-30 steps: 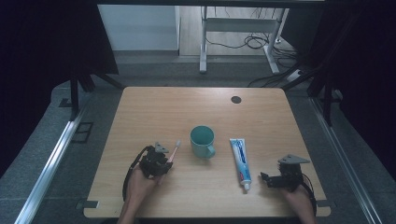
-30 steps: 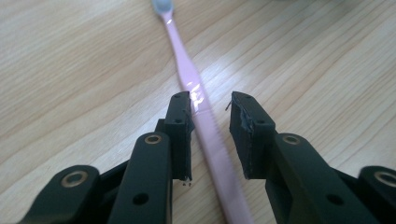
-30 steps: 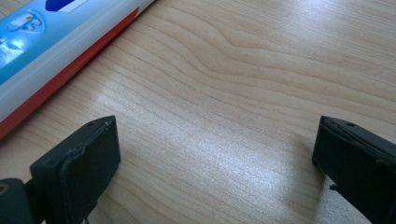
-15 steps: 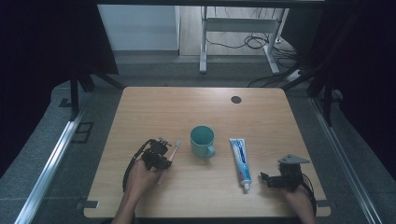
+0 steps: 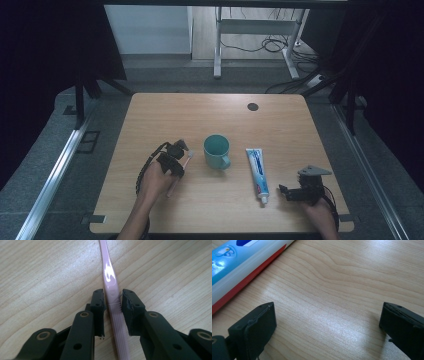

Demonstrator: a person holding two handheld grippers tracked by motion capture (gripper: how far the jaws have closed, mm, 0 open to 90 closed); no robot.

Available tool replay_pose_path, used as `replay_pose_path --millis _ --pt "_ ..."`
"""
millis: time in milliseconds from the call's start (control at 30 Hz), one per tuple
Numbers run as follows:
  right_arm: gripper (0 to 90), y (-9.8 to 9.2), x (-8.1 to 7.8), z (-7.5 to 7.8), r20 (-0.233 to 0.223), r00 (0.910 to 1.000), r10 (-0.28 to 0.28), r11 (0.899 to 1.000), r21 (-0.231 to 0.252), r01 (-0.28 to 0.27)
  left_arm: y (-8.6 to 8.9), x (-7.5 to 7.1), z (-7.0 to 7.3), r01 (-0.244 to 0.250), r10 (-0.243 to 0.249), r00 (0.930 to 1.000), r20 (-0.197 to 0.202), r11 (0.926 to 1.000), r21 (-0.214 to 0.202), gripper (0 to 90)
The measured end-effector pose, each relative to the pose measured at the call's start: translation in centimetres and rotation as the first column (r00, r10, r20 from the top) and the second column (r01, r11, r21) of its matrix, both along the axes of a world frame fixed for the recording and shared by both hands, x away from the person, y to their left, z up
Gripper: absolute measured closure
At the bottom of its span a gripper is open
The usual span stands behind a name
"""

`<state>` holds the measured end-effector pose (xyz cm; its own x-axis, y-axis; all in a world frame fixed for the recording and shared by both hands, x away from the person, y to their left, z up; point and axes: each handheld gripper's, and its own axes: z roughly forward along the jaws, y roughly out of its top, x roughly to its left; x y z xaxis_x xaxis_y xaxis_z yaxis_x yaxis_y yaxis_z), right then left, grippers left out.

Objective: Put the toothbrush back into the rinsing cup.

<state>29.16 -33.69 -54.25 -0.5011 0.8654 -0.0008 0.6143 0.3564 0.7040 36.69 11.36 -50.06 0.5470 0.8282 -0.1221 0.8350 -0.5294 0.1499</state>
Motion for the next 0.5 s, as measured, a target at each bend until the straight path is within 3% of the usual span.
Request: replay_pose_path --millis 367,500 --pt "0.3 0.0 0.0 0.0 0.0 1.0 0.0 1.0 -0.001 0.0 -1.6 1.2 0.1 0.017 -0.005 0.9963 -0.085 0.9905 0.136 76.4" --pt "0.3 0.0 0.0 0.0 0.0 1.0 0.001 1.0 -0.001 -0.001 -1.8 1.5 0.1 0.011 0.005 0.9942 -0.107 0.9881 0.153 78.1"
